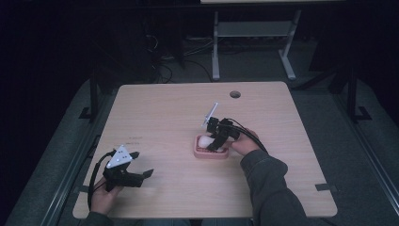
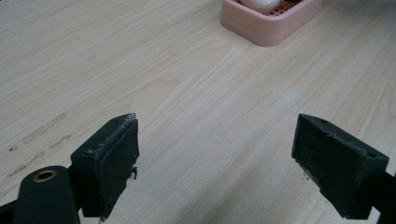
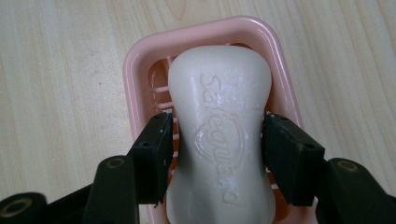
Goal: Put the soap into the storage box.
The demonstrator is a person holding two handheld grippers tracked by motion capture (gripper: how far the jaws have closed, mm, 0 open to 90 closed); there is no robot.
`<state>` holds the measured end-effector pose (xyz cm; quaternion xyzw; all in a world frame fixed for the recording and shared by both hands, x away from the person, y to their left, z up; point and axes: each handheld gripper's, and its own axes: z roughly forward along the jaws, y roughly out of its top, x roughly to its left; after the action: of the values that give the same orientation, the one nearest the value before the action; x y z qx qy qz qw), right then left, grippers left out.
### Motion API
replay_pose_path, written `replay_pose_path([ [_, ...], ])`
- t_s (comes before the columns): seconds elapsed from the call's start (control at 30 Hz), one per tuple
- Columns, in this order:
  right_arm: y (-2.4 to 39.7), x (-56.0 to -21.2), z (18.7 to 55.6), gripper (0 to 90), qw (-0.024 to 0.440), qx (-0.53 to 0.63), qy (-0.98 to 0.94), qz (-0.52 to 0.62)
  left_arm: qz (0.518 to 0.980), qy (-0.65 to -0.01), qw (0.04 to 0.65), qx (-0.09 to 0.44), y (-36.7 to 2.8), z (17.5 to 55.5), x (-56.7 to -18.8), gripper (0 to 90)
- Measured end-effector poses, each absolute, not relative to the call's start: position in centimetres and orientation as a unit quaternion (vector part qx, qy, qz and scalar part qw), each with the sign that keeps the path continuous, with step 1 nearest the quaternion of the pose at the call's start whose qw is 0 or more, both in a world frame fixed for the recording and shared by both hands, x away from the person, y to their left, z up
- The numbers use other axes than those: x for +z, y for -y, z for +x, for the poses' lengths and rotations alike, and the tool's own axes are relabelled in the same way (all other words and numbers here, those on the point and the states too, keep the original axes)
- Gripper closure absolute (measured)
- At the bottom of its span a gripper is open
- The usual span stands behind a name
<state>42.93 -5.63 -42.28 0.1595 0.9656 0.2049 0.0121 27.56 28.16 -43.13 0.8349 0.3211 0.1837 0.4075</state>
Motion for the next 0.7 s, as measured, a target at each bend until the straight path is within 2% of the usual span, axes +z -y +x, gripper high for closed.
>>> replay_pose_path([
  [0.7, 6.5, -40.6, 42.4, 37.9, 0.027, 0.236, -0.957, 0.166, 0.834, -0.322, 0.407, 0.185, -28.2, 27.6, -43.1, 14.5],
])
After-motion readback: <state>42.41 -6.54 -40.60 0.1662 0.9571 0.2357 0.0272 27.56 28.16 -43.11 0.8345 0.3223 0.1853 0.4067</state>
